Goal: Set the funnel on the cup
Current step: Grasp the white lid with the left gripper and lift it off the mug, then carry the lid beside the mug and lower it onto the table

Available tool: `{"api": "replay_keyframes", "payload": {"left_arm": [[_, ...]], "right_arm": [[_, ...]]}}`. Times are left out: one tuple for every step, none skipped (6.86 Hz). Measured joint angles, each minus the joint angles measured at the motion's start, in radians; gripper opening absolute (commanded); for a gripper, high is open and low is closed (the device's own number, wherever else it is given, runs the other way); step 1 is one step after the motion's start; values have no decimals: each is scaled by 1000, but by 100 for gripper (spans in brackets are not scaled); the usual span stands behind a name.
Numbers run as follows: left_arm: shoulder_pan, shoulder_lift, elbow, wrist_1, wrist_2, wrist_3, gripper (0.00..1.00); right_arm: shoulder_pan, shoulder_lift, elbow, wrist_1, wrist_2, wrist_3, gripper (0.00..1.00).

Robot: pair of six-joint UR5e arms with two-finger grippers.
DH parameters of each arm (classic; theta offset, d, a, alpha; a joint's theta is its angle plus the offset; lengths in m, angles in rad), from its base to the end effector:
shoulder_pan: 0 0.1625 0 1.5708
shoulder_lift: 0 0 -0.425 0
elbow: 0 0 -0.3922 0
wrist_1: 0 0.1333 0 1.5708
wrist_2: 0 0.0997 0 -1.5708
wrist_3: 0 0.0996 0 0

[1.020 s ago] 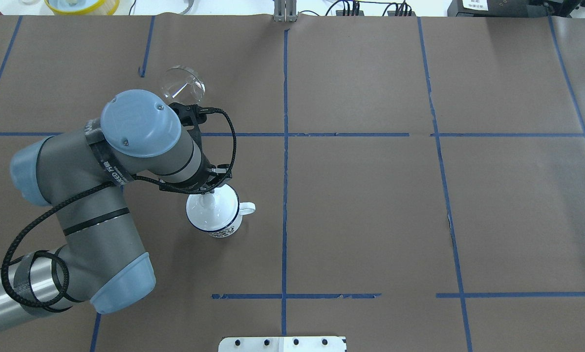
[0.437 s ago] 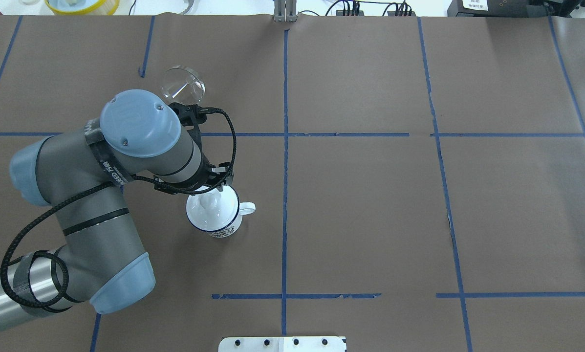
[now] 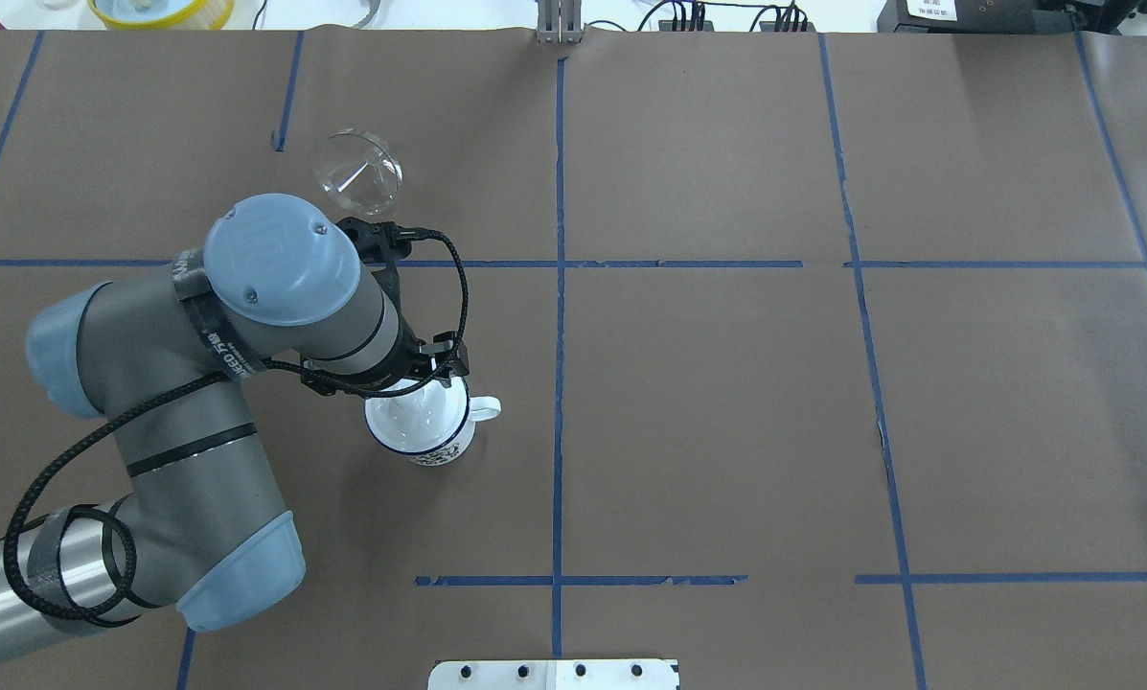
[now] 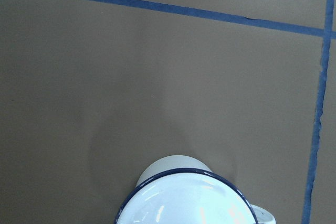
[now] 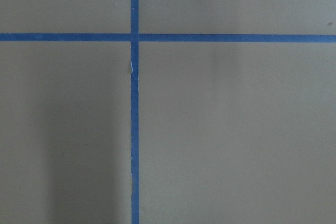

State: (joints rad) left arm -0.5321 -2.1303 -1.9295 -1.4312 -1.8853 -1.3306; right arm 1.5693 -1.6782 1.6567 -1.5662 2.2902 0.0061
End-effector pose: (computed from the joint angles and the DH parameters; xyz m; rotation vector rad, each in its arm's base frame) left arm 0.4661 -0.3933 0.2085 0.0144 0.8279 -0.1526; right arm 0.0670 -0.4451 0.6701 -0.0189 -0.7193 0.0105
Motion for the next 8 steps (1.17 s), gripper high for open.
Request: {"api": "replay_keyframes", "payload": {"left_arm": [[3, 0, -2, 0, -1, 0, 83], [3, 1, -5, 0, -1, 0, 83], [3, 1, -9, 0, 0, 0, 83], [3, 3, -11, 0, 0, 0, 60], [3, 5, -13, 0, 0, 1, 15], [3, 5, -13, 0, 0, 1, 0], [2, 5, -14, 0, 0, 1, 0], [2, 6, -15, 1, 0, 1, 0]], "right_arm": [[0, 0, 0, 0, 0, 0, 100], [0, 0, 0, 0, 0, 0, 100], [0, 0, 0, 0, 0, 0, 100], [0, 0, 0, 0, 0, 0, 100], [0, 0, 0, 0, 0, 0, 100], [0, 0, 0, 0, 0, 0, 100], [0, 0, 0, 0, 0, 0, 100], [0, 0, 0, 0, 0, 0, 100]]}}
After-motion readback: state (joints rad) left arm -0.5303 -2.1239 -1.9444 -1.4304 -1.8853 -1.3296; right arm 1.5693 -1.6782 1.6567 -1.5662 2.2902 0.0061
